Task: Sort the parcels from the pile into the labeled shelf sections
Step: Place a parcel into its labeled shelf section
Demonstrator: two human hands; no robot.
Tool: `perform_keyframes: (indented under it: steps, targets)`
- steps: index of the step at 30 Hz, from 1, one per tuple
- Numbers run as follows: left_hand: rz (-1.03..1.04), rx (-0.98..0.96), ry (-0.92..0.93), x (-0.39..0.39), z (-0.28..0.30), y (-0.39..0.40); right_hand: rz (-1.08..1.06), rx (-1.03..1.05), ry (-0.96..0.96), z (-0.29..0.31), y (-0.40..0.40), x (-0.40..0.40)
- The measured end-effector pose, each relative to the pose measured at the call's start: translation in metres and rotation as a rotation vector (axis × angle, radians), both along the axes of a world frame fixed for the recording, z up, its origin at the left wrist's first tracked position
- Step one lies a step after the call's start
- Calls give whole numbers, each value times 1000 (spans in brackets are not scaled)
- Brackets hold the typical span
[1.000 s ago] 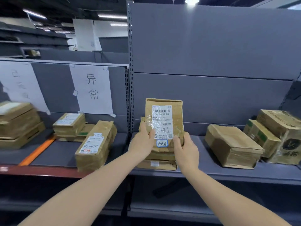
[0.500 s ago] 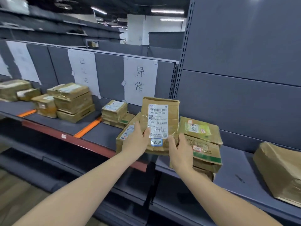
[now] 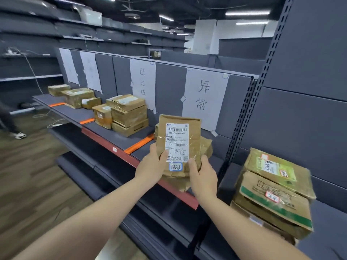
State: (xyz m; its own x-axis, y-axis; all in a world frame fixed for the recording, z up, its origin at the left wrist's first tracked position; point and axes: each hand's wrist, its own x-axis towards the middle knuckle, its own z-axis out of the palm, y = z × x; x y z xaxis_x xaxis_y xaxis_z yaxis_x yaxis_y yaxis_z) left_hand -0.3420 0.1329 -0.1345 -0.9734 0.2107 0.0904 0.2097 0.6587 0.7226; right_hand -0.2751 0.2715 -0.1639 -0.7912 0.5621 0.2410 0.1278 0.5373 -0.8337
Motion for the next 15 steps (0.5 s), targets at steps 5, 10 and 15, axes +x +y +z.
perform_keyframes:
  steps: [5,10,15]
  targets:
    - [0,37,-4,-31,-6,-29,21,-19,-11,0,-28,-30]
    - [5,43,-28,-78,-12,-73,1,-22,-14,-4,-71,-74]
    - [-24,11,-41,-133,-17,-129,-13,-13,-18,-6,-128,-120]
